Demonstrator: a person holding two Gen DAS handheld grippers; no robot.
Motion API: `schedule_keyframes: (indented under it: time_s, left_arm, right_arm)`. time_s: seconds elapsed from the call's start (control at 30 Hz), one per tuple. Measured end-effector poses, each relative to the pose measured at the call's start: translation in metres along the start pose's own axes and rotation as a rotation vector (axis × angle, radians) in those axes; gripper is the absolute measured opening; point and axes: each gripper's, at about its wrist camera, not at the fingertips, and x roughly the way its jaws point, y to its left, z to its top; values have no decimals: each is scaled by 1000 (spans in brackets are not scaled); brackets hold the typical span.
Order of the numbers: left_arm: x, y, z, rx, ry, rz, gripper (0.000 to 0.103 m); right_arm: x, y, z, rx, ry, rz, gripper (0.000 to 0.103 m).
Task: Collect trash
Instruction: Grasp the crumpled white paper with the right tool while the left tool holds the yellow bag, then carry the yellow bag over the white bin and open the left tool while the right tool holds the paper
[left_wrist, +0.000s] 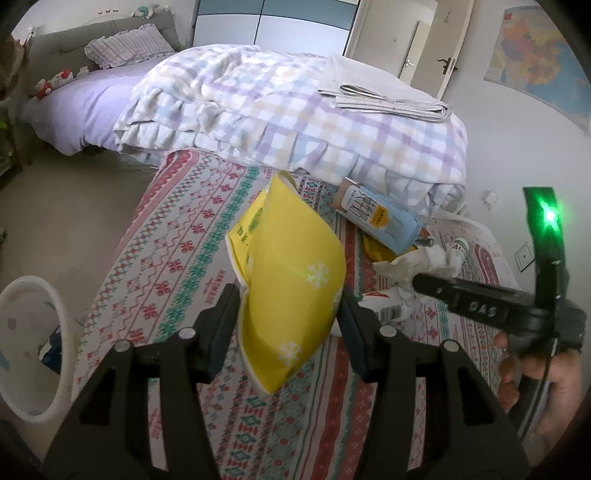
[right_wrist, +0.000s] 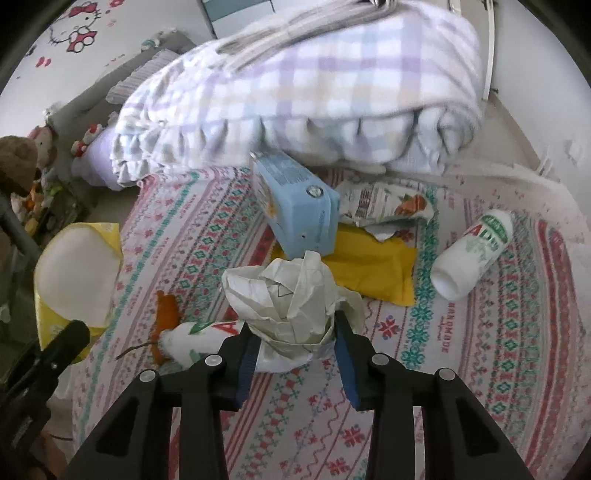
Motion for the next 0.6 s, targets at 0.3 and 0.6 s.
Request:
schedule_keyframes:
  time_s: [0.3,0.6]
  left_arm:
    - [-24,15,-7,-11,-10,9,54]
    - [-46,33,-13,-8,-20,31,55]
  right_arm:
    - [-40,9,-11,-16,-32,16,39]
    - [-65,23,-29,-44,-17,29,39]
